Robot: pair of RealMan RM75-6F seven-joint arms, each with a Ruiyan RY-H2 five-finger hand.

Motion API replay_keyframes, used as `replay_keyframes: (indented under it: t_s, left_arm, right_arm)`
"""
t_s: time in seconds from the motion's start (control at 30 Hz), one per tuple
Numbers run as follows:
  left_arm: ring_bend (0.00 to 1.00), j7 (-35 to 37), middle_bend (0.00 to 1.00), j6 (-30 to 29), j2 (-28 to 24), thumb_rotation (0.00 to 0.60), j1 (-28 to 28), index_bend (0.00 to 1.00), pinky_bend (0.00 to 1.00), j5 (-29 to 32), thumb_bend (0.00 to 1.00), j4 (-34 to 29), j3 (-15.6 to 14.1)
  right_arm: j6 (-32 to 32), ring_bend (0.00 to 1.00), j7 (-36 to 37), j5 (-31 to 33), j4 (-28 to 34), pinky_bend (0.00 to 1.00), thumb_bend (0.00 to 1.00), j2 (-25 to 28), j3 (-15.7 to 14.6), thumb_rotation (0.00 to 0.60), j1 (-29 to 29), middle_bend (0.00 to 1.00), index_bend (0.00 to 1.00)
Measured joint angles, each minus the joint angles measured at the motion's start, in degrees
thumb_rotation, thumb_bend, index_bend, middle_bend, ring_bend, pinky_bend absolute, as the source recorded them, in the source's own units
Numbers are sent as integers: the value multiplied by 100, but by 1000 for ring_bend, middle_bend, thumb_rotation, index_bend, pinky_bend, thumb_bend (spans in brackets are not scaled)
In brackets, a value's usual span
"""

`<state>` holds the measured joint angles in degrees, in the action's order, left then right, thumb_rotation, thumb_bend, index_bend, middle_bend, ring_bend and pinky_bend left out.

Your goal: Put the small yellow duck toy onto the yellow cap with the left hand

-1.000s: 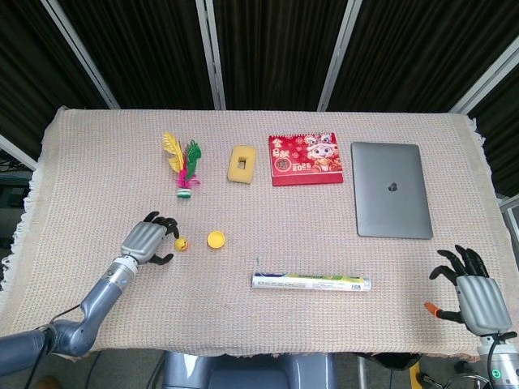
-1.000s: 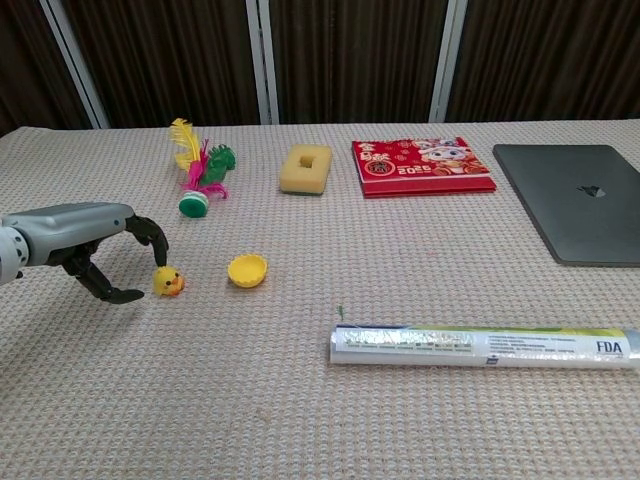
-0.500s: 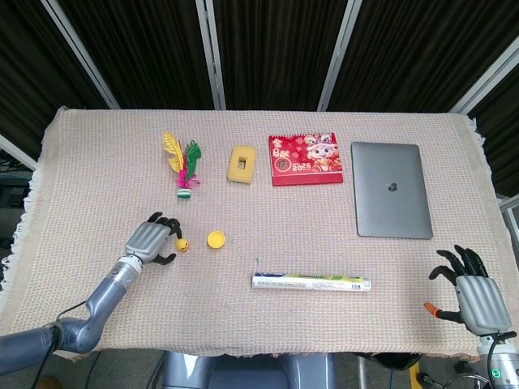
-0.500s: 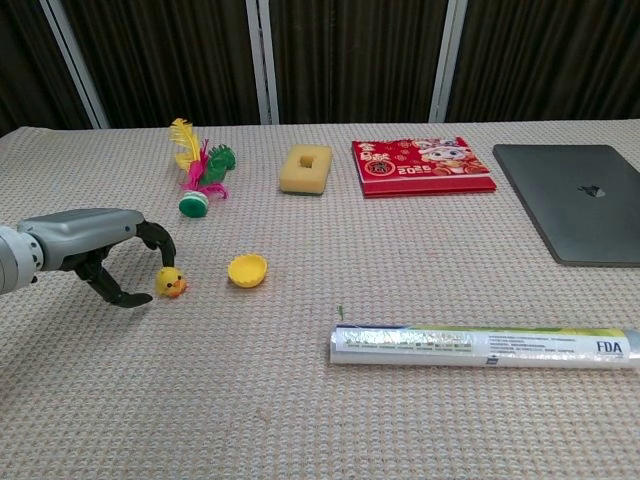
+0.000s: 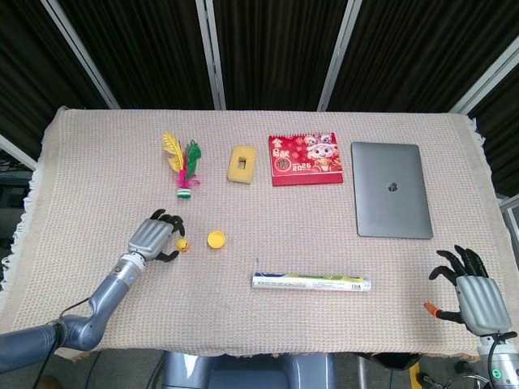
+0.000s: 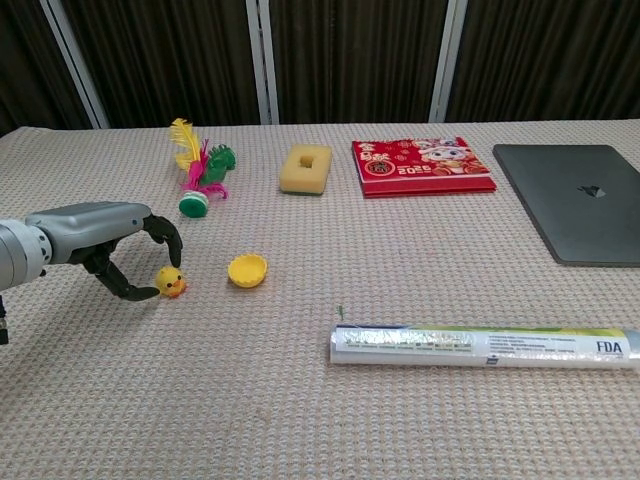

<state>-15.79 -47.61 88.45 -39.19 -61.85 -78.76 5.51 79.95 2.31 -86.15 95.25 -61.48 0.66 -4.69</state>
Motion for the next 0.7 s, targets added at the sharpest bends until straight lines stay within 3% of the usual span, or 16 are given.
replay_keyframes:
  t_s: [0.7]
  left_arm:
    - [168, -111, 188, -34, 43, 600, -34, 422, 94, 156, 326, -21, -12]
  right_arm:
    - [7, 0, 14, -8, 0, 0, 27, -2, 1, 600, 3, 167, 454]
